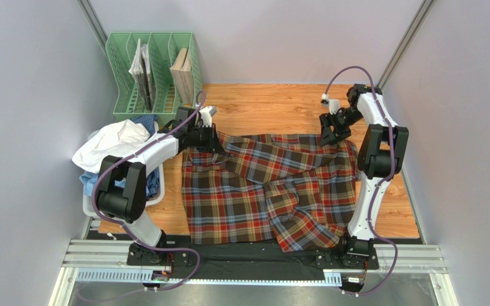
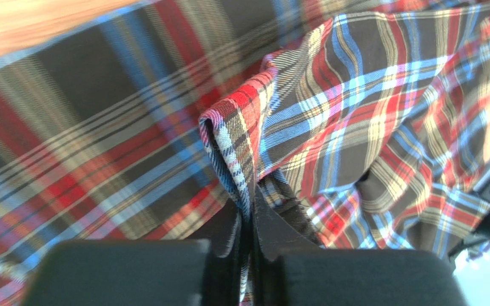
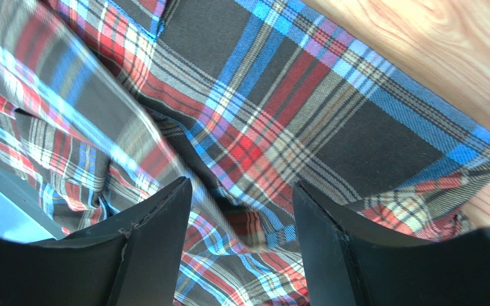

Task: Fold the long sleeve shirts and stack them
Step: Fold the shirt

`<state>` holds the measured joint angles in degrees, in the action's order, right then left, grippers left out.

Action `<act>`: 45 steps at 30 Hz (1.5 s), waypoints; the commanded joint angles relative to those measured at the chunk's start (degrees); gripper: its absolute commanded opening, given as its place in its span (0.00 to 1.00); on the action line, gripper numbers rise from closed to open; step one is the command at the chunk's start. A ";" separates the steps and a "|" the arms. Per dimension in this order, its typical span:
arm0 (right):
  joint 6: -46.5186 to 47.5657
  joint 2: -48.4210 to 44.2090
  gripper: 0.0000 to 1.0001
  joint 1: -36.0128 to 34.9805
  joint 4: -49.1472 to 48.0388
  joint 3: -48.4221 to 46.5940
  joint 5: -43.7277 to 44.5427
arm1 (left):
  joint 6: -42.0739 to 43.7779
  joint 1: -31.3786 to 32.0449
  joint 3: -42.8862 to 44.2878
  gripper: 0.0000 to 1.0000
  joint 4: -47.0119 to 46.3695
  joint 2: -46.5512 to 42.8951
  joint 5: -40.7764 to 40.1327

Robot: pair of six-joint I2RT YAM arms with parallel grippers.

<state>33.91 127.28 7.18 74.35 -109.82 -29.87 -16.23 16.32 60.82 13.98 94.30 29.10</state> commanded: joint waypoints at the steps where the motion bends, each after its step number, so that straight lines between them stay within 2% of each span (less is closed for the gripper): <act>1: 0.37 -3.62 0.64 -0.24 -0.60 -2.68 3.14 | 0.58 -1.99 1.68 0.34 3.77 -1.05 -2.91; 4: 0.46 -5.90 0.62 -0.32 -1.66 -2.16 5.25 | 3.38 -2.17 0.10 0.63 6.06 -5.25 -3.87; 5: 0.54 -6.78 0.61 -0.24 -1.83 -1.37 5.78 | 4.35 -2.08 -0.34 0.68 6.50 -8.31 -5.97; 7: 0.63 -9.50 0.60 -0.50 -3.15 0.47 7.53 | 8.82 -2.08 -0.61 0.70 8.08 -10.88 -8.43; 8: 0.72 -10.47 0.59 -0.67 -3.76 3.01 8.15 | 10.59 -2.08 -0.44 0.70 8.43 -12.55 -11.15; 10: 1.16 -12.66 0.59 -1.29 -5.52 5.48 9.82 | 15.15 -1.73 1.05 0.71 10.62 -12.83 -11.61; 11: 1.33 -13.11 0.59 -1.47 -5.79 6.71 10.18 | 19.52 -1.20 1.84 0.71 11.68 -12.57 -13.87; 14: 1.42 -13.64 0.57 -2.08 -7.10 11.02 11.41 | 25.35 1.17 4.04 0.71 15.72 -10.03 -15.03; 18: 0.89 -11.27 0.56 -2.26 -8.52 14.37 12.55 | 28.70 6.08 7.64 0.68 23.79 -3.09 -16.88; 24: 1.68 -7.33 0.55 -0.77 -12.02 17.01 18.61 | 29.32 7.33 14.49 0.64 31.09 9.74 -18.91; 28: 1.51 -3.45 0.53 1.43 -12.47 14.47 22.21 | 29.15 7.24 21.78 0.57 34.97 19.83 -18.30; 31: 1.42 -0.38 0.53 2.14 -12.65 11.13 24.06 | 30.02 7.24 31.36 0.51 39.54 27.48 -17.33; 35: 0.28 4.72 0.52 2.66 -12.04 2.44 26.09 | 31.17 6.71 45.48 0.47 41.92 34.78 -18.29; 37: -0.25 6.91 0.53 3.01 -10.28 -5.12 25.04 | 31.96 5.83 49.64 0.47 42.27 36.47 -17.16; 40: 1.94 4.74 0.57 3.19 -4.14 -10.15 19.08 | 32.75 5.04 51.07 0.52 41.48 32.12 -10.67; 42: 3.00 -2.19 0.58 3.45 -1.23 -8.58 12.42 | 32.06 5.13 46.78 0.58 38.68 27.10 -2.85; 43: 4.22 -4.83 0.61 3.37 -0.26 -5.87 9.42 | 31.88 5.13 44.41 0.61 37.02 21.16 2.57; 45: 4.15 -12.21 0.63 3.02 1.94 -2.35 2.58 | 30.74 5.30 37.38 0.68 31.92 15.24 5.69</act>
<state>35.42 130.02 10.37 69.49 -115.04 -13.54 14.28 21.30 104.84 51.33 125.12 21.52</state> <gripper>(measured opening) 0.613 0.622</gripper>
